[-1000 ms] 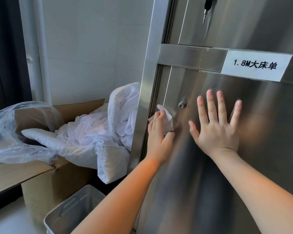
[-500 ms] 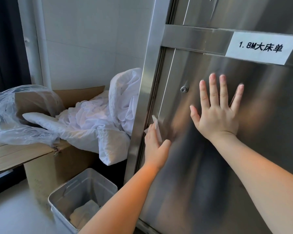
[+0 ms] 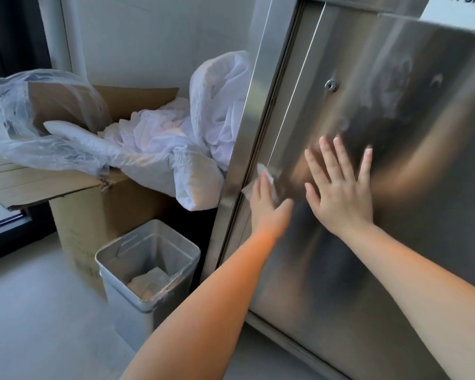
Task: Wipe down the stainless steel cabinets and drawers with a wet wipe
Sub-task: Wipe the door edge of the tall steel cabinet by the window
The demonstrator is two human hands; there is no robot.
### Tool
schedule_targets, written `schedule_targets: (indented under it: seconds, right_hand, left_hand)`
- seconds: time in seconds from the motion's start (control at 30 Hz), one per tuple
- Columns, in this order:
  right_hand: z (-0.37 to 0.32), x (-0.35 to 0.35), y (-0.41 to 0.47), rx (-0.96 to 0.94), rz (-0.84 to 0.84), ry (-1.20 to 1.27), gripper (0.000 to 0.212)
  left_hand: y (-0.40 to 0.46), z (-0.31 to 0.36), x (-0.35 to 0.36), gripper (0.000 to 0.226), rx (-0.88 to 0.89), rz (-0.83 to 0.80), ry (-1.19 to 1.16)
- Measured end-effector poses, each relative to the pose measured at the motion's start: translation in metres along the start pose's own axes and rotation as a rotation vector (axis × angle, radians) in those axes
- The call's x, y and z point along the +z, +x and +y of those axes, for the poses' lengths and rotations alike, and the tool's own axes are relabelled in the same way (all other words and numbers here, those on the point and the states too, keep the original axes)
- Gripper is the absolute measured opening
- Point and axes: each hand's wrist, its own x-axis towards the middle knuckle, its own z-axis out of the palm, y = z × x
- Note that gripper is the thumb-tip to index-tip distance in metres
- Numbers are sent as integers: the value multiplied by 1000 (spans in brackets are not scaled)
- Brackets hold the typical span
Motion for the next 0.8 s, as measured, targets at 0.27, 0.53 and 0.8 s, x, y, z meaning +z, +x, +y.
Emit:
schedule_targets:
  seconds: [0.27,0.53,0.8]
  right_hand:
    - [3,33,-8,-1,-5,-85,63]
    - [4,43,-7,3,45,-99,62]
    - [2,42,-7,5,45,-82,63]
  left_hand:
    - [-18,-83,14,105,-107,28,82]
    - [-17,-107,27,90,-368,235,-101]
    - [-12,-103,33,85,-138,324,-117]
